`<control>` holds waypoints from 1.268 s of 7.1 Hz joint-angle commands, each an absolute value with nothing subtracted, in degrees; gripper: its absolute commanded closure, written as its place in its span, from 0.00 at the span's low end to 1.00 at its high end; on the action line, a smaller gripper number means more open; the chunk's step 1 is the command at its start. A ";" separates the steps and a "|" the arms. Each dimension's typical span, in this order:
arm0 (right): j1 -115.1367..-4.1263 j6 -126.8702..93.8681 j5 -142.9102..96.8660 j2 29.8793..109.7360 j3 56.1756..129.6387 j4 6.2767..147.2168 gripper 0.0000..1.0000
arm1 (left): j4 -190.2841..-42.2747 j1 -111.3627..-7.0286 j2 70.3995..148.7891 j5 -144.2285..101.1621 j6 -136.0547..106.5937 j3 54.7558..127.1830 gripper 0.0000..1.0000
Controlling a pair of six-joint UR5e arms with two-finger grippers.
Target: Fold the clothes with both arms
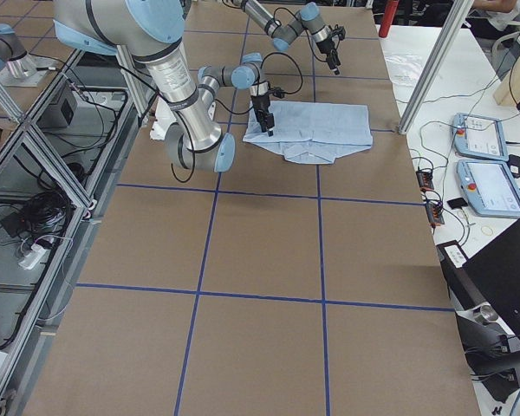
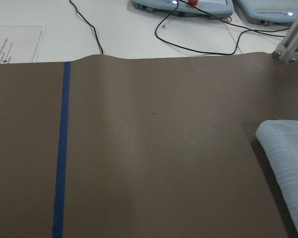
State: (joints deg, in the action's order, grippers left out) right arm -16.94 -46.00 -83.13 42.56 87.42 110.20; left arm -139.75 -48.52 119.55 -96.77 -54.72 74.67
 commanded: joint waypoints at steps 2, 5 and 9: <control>-16.96 -45.26 -83.32 46.22 93.50 112.58 1.00 | -139.83 -48.52 119.36 -96.77 -54.84 74.79 0.00; -16.87 -45.26 -83.23 47.19 96.56 112.59 1.00 | -139.83 -48.52 119.36 -96.77 -54.93 74.79 0.00; -19.51 -50.41 -83.23 59.84 107.93 111.53 0.33 | -139.83 -48.52 119.36 -96.77 -55.02 74.97 0.00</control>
State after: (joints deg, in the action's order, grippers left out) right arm -18.83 -47.02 -83.22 57.32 106.83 111.75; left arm -139.83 -48.52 119.36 -96.77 -54.99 74.89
